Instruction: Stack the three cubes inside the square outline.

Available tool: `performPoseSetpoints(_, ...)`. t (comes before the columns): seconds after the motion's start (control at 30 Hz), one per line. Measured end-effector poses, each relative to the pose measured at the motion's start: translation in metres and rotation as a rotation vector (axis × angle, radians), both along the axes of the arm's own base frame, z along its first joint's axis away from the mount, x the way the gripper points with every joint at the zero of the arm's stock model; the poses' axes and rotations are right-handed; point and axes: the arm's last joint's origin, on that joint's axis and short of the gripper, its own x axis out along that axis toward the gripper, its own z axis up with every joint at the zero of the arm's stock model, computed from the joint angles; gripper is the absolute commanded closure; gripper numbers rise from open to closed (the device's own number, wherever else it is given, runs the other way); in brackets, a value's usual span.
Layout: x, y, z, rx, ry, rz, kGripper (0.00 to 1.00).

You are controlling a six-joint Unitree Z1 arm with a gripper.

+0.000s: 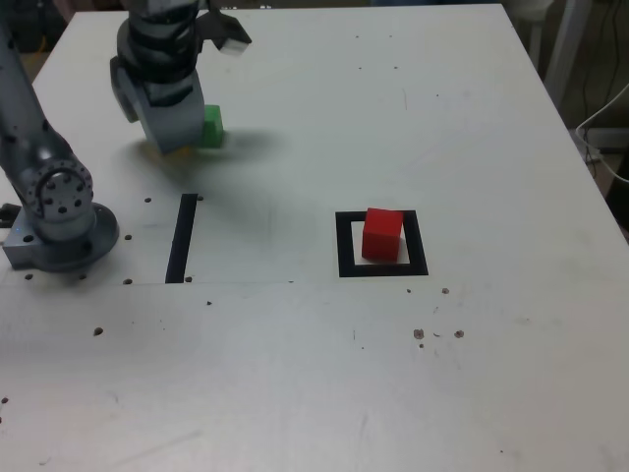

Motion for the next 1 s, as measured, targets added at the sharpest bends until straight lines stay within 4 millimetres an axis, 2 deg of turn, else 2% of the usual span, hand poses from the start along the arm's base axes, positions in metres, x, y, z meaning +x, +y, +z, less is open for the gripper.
performPoseSetpoints(0.6, 0.004, 0.002, 0.003, -0.011, -0.028, -0.014, 0.60)
performPoseSetpoints(1.0, 0.005, 0.001, 0.018, 0.000, -0.069, -0.015, 0.61)
